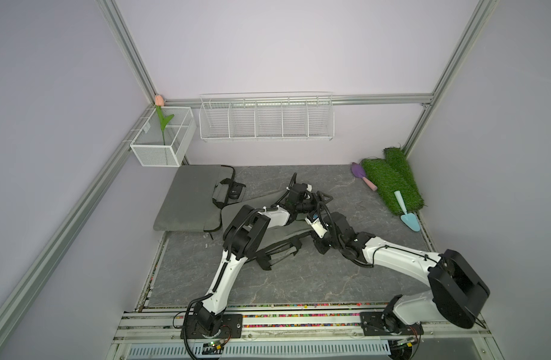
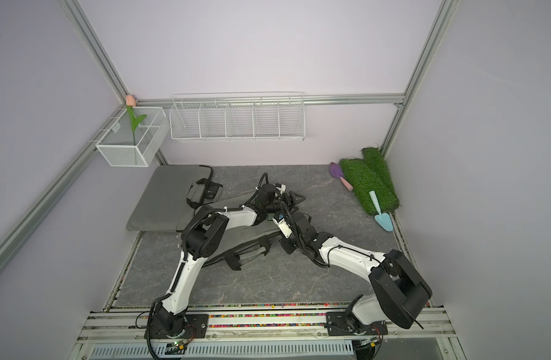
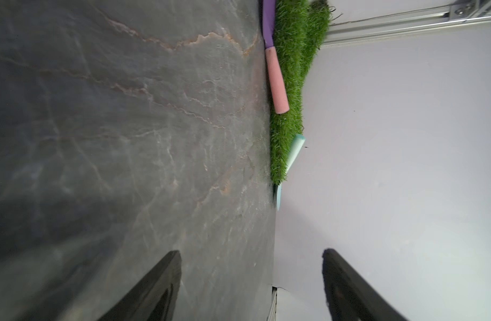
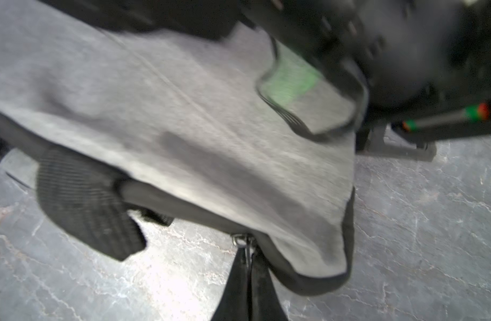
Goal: Put the mouse into the laptop bag
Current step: Zip the zipper on the zippered laptop bag.
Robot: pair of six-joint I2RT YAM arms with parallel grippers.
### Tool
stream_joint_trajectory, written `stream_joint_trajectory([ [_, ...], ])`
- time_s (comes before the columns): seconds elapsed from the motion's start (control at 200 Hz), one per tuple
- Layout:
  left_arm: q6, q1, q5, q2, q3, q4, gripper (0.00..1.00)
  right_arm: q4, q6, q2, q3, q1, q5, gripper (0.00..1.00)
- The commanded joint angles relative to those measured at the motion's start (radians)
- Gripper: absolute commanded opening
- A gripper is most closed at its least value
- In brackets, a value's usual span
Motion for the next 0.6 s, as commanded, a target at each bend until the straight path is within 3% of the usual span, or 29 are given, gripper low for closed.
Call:
stream_joint_trajectory([
  [0.0, 0.058, 0.057, -0.014, -0.149, -0.055, -0.081, 0.81, -0.015, 0.034, -0.007, -0.013, -0.077, 0.037, 0.07],
  [0.185, 0.078, 0.063, 0.004, -0.181, -0.008, -0.169, 0.81, 0.015, 0.023, -0.011, -0.03, -0.095, 0.001, 0.07],
  [0.36, 0.158, 0.07, -0.074, -0.282, -0.059, -0.317, 0.8, 0.026, 0.019, 0.035, 0.003, -0.176, -0.061, 0.07],
  [0.435, 0.192, 0.073, -0.115, -0.319, -0.047, -0.395, 0.86, 0.033, 0.02, 0.077, 0.032, -0.21, -0.088, 0.07],
  [0.515, 0.193, 0.09, -0.084, -0.304, -0.004, -0.425, 0.87, 0.017, 0.018, 0.122, 0.068, -0.218, -0.087, 0.07],
  [0.565, 0.187, 0.101, -0.071, -0.295, 0.018, -0.429, 1.0, 0.011, 0.018, 0.138, 0.083, -0.218, -0.084, 0.07],
  [0.595, 0.188, 0.105, -0.069, -0.298, 0.026, -0.424, 0.99, 0.014, 0.021, 0.142, 0.086, -0.219, -0.081, 0.07],
])
